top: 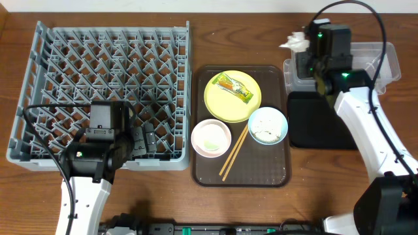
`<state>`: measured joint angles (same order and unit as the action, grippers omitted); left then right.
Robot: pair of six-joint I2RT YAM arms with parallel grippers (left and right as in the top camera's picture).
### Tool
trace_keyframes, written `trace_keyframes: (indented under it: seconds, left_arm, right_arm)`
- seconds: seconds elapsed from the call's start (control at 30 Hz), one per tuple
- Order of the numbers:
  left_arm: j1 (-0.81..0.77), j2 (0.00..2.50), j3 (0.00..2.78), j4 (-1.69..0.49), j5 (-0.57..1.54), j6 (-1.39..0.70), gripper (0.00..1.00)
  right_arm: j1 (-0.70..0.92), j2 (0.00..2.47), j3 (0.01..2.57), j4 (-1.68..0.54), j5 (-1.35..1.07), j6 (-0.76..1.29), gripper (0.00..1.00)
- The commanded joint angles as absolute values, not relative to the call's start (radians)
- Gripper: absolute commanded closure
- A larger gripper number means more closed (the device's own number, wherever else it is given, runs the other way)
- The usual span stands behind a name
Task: Sort waste into correct bins and load items into the dishwasher rack
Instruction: 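Move the right gripper to the yellow plate and grasp the snack wrapper, then carry the wrapper and tissue with the right gripper into the clear bin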
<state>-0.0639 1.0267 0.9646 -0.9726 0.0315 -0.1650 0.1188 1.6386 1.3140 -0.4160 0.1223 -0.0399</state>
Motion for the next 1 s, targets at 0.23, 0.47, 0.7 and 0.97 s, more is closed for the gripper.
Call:
trace_keyframes:
  seconds: [0.23, 0.47, 0.7, 0.97]
  left_arm:
    - [-0.068, 1.025, 0.986, -0.975, 0.041, -0.178, 0.02]
    - [-0.068, 1.025, 0.986, -0.975, 0.041, -0.178, 0.02]
    - [-0.068, 1.025, 0.986, -0.975, 0.041, -0.178, 0.02]
    - [-0.068, 1.025, 0.986, -0.976, 0.041, -0.178, 0.02]
  right_arm:
    - [0.031, 1.679, 1.32, -0.44, 0.182, -0.031, 0.01]
    - [0.067, 1.657, 1.32, -0.438, -0.047, -0.031, 0.01]
    - [0.196, 1.666, 1.32, -0.451, -0.289, -0.107, 0.08]
    - [0.343, 1.782, 1.32, -0.469, -0.235, -0.241, 0.07]
